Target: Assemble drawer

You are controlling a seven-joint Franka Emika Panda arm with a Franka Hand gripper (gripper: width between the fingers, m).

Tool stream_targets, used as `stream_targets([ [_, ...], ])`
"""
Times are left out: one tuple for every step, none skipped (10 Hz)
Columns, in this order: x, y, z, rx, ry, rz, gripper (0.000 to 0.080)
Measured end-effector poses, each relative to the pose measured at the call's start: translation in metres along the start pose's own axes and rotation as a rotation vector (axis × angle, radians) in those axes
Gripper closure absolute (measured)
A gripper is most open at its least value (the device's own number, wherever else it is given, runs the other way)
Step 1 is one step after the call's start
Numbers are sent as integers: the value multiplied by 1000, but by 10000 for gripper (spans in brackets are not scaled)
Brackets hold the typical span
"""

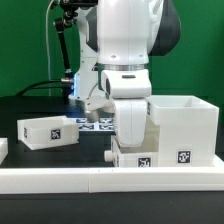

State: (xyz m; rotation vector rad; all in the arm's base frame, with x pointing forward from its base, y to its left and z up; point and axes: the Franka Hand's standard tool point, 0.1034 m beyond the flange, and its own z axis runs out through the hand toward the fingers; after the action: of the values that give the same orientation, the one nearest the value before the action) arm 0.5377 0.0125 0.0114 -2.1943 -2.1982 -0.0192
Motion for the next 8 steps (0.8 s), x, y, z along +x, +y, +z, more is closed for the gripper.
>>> stream_targets([
  [1,2,-4,-6,0,15,346],
  [2,4,-9,-11,-1,20,346],
  [2,4,-15,-14,-4,21,201],
  [2,6,-22,-20,-7,24,159],
  [2,7,-30,-15,-11,31,152],
  [0,9,-40,-15,-16,32,152],
  [-9,12,-47,-12,-21,19,152],
  [-22,16,-50,-9,-23,7,150],
])
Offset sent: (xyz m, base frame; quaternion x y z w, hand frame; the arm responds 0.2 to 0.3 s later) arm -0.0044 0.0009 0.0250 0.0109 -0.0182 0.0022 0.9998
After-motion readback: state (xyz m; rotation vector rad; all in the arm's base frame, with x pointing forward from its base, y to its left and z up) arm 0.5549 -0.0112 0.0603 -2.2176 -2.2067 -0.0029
